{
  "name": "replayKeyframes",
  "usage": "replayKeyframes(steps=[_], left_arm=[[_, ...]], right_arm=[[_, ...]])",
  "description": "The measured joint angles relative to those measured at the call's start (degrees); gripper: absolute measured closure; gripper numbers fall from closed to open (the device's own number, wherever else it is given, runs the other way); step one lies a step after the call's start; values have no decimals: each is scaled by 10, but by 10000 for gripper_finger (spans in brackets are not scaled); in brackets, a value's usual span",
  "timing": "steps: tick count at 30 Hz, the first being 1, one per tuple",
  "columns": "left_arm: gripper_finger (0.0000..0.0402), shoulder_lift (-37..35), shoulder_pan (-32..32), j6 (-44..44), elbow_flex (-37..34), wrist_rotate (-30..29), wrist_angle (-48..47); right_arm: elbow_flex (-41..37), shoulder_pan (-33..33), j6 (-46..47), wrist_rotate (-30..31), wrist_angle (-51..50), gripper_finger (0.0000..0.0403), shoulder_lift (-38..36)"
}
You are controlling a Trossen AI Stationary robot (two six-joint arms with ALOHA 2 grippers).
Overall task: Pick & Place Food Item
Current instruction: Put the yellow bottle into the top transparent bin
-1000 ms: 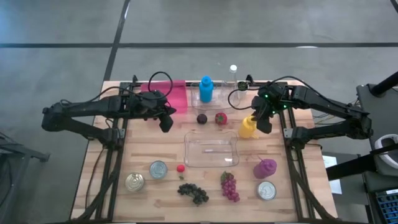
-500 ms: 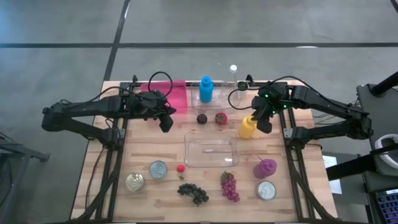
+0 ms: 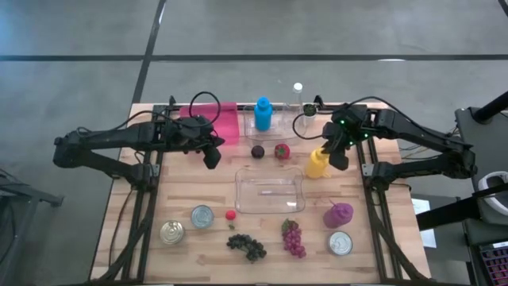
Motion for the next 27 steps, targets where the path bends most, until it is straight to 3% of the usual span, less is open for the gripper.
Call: replayKeyframes(steps=[13,20,27], left_arm=[[396,0,0,0,0,0,-13],[396,0,0,5,0,0,-13],[396,0,0,24,0,0,-13]], right_arm=[[115,0,3,0,-11,333,6],[220,0,-8,16,-90,333,50],[314,-1,-53,16,-93,333,121]])
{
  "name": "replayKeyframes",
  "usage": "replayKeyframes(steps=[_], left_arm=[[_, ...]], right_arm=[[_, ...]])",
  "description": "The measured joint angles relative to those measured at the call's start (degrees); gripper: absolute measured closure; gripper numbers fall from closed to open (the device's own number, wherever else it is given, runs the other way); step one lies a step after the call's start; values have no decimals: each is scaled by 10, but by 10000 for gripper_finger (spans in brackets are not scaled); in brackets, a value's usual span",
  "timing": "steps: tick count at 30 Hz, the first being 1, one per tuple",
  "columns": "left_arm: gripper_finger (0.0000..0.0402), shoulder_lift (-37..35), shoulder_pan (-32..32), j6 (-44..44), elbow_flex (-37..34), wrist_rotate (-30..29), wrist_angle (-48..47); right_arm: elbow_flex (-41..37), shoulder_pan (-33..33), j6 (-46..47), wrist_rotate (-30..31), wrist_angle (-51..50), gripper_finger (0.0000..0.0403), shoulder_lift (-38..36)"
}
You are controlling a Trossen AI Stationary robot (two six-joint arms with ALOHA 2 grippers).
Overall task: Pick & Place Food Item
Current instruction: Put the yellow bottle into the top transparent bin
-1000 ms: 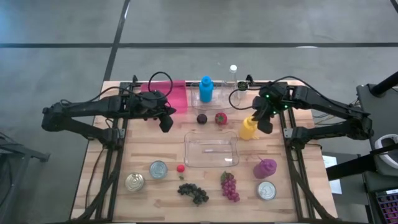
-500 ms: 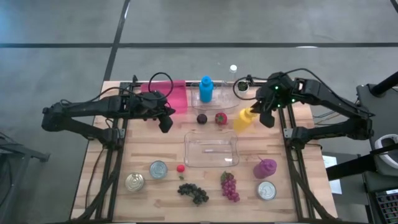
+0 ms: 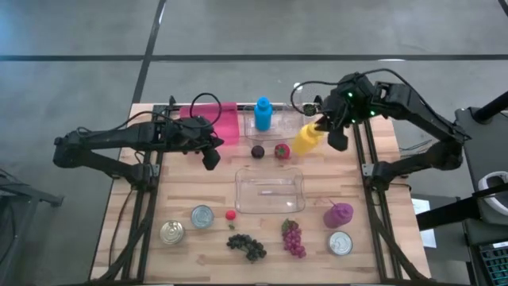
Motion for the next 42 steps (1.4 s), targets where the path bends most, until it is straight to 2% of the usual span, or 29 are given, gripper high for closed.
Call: replayKeyframes(steps=[10,24,42], left_arm=[[396,0,0,0,0,0,0],[396,0,0,2,0,0,0],[396,0,0,6,0,0,0]], right_arm=[[114,-34,-58,1,-21,333,118],[201,-75,-88,4,-39,333,239],[166,-75,-99,34,-35,333,262]])
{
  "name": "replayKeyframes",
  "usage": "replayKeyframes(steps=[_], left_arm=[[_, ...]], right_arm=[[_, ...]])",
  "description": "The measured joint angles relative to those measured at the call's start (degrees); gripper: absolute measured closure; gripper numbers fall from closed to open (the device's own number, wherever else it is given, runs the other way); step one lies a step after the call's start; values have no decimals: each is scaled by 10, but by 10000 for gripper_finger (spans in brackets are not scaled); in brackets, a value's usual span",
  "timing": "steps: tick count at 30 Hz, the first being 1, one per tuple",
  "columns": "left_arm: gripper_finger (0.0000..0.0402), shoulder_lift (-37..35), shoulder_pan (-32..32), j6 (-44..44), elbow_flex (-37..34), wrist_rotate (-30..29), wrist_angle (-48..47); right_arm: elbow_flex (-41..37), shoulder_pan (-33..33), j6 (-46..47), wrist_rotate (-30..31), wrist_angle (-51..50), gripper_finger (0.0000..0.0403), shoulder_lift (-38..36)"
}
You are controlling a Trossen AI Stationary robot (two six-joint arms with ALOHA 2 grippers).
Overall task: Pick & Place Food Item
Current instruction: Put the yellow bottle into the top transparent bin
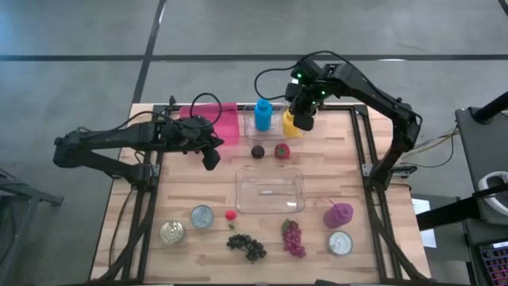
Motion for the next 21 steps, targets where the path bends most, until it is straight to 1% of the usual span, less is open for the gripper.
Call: replayKeyframes(steps=[6,21], left_arm=[[396,0,0,0,0,0,0],[396,0,0,0,0,0,0]], right_arm=[[-16,0,4,0,25,333,0],[-88,0,6,-2,66,333,0]])
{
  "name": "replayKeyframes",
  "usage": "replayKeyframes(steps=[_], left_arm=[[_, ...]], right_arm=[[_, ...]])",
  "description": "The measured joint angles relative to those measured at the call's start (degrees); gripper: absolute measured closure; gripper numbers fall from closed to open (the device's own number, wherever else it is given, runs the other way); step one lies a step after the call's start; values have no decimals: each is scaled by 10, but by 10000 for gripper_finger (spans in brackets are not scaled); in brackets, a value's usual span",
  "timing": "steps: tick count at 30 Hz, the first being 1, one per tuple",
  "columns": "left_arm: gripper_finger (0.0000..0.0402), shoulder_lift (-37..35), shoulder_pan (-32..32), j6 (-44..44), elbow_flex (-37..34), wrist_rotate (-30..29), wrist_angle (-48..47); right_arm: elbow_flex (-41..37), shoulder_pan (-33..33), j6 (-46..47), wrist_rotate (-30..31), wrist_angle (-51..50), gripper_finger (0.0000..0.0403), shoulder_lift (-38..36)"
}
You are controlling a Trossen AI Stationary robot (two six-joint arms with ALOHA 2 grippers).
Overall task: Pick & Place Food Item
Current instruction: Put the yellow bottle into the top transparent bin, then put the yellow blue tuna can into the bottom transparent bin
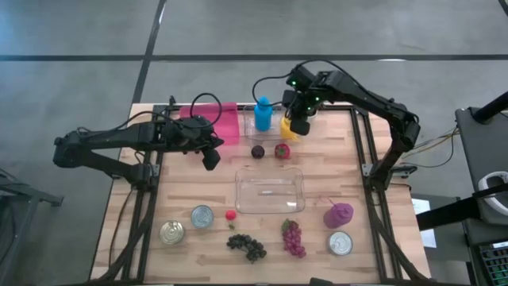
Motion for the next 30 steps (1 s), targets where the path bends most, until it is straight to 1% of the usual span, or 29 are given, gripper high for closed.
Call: replayKeyframes(steps=[8,11,24,30], left_arm=[[396,0,0,0,0,0,0],[396,0,0,0,0,0,0],[396,0,0,0,0,0,0],[396,0,0,0,0,0,0]], right_arm=[[-2,0,18,0,0,332,0],[-2,0,15,-1,0,324,0],[-2,0,15,-3,0,250,0],[-2,0,25,-2,0,230,0]])
